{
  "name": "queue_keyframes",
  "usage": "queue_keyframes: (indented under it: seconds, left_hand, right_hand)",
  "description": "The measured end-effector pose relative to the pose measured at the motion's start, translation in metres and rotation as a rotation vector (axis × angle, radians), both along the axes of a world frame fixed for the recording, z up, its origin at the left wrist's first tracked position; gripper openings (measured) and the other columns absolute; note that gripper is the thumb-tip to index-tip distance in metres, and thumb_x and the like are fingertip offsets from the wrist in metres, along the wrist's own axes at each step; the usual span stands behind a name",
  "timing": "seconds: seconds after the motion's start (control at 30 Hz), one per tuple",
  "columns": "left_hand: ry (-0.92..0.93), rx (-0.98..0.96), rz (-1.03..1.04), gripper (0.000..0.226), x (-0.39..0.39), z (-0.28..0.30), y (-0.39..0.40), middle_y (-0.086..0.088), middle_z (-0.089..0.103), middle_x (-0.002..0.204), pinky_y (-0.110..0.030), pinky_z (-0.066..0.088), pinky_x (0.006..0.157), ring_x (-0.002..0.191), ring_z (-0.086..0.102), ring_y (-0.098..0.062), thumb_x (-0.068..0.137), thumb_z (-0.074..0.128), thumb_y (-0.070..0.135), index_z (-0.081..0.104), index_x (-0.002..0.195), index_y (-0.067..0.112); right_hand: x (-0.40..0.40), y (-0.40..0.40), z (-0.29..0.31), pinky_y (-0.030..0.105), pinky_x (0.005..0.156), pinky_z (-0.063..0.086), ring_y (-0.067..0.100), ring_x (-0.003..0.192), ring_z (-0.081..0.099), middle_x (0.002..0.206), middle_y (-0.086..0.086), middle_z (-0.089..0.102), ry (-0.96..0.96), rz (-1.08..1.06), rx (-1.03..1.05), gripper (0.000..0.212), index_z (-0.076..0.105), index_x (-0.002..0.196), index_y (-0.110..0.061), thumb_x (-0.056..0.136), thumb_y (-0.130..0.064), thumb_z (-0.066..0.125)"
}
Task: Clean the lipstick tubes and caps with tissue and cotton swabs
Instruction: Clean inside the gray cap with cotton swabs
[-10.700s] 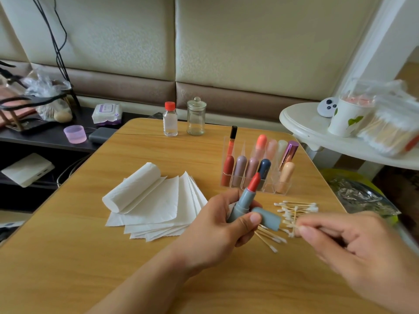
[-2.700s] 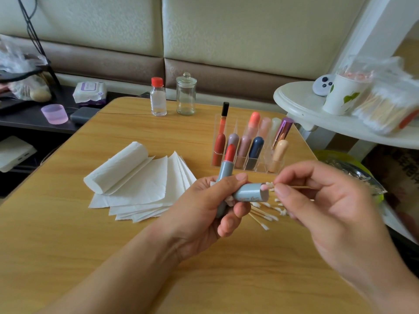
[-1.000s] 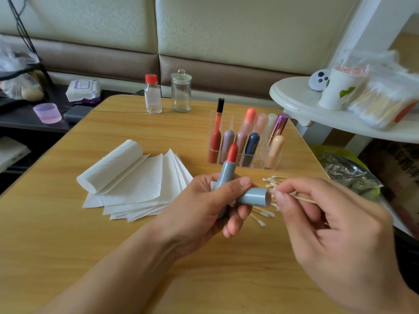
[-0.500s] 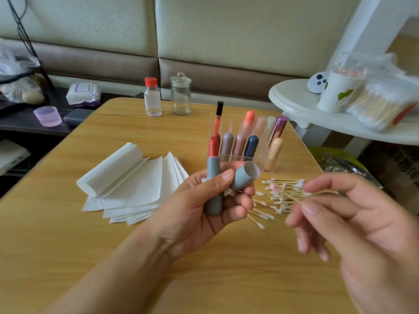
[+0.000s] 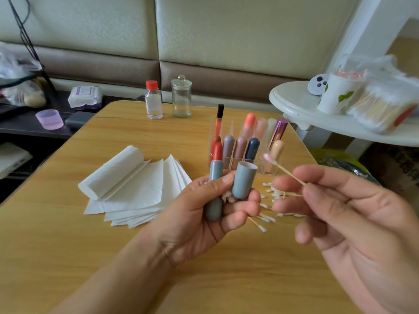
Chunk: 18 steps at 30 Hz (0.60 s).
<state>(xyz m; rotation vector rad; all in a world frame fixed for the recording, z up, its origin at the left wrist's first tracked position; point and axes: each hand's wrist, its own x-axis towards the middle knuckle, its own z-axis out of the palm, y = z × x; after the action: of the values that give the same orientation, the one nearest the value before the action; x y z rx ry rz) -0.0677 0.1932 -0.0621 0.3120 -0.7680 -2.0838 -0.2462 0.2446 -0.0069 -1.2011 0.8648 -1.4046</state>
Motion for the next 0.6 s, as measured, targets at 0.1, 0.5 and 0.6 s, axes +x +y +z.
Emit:
queue_keyframes:
  seconds: [0.1,0.5,0.6]
  left_hand:
    - [0.011,0.01,-0.025,0.03,0.001,0.001,0.0,-0.014,0.072,0.082,-0.019,0.058,0.056,0.069,0.073,-0.015,0.069,0.085,0.024,0.075,0.086,0.002]
    - [0.055,-0.035,-0.069,0.021,0.0,-0.003,0.0,-0.014,0.07,0.089,-0.022,0.059,0.067,0.078,0.073,-0.017,0.085,0.073,0.02,0.071,0.1,0.005]
    - [0.033,-0.055,-0.078,0.02,0.0,-0.003,0.0,-0.014,0.07,0.09,-0.022,0.059,0.068,0.078,0.073,-0.016,0.086,0.071,0.021,0.071,0.1,0.006]
  right_hand:
    - [0.0,-0.002,-0.001,0.018,0.042,0.048,0.024,0.065,0.075,0.084,0.018,0.076,0.012,0.0,-0.03,0.023,0.081,0.077,-0.017,0.059,-0.021,0.068]
    - [0.011,-0.001,-0.007,0.022,0.042,0.05,0.022,0.06,0.074,0.076,0.003,0.076,0.344,-0.258,-0.253,0.017,0.076,0.094,-0.022,0.082,-0.021,0.064]
    - [0.009,-0.001,-0.011,0.022,0.041,0.049,0.019,0.058,0.073,0.078,0.0,0.076,0.4,-0.267,-0.313,0.012,0.075,0.097,-0.024,0.089,-0.02,0.067]
